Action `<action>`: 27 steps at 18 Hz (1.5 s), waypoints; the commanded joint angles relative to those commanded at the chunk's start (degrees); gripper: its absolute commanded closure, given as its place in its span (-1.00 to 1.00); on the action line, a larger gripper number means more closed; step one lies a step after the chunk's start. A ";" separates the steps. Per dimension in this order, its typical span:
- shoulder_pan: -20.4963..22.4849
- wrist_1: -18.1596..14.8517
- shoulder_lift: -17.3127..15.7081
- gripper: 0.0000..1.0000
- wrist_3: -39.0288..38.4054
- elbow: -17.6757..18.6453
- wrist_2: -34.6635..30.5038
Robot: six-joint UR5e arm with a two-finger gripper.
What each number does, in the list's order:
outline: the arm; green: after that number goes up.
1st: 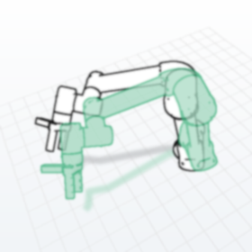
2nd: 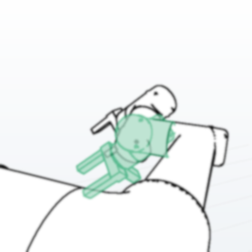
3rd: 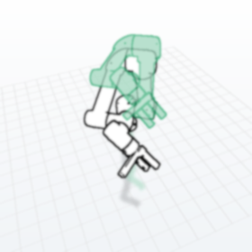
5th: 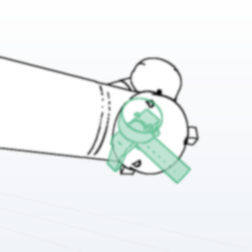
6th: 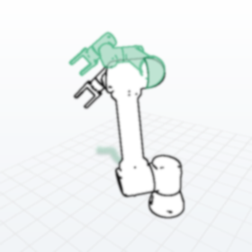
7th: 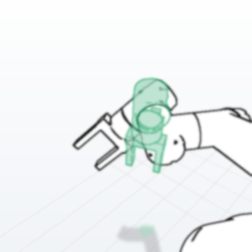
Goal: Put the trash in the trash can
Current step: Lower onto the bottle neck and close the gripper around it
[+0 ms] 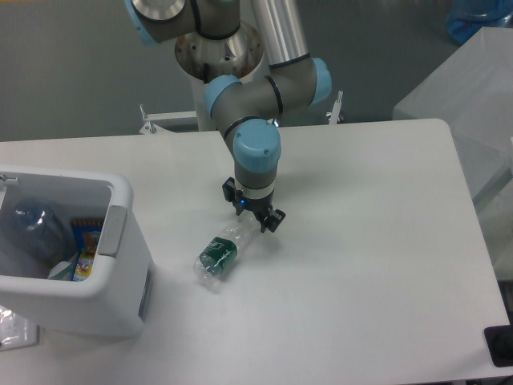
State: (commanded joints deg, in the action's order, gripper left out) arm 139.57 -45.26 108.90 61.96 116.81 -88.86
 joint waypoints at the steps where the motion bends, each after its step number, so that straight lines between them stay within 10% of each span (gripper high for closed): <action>1: 0.00 0.00 0.00 -0.16 0.09 0.00 0.00; 27: 0.09 -0.09 -0.35 0.22 0.62 -3.16 0.00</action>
State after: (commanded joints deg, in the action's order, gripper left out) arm 139.66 -45.35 108.54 62.58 113.65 -88.86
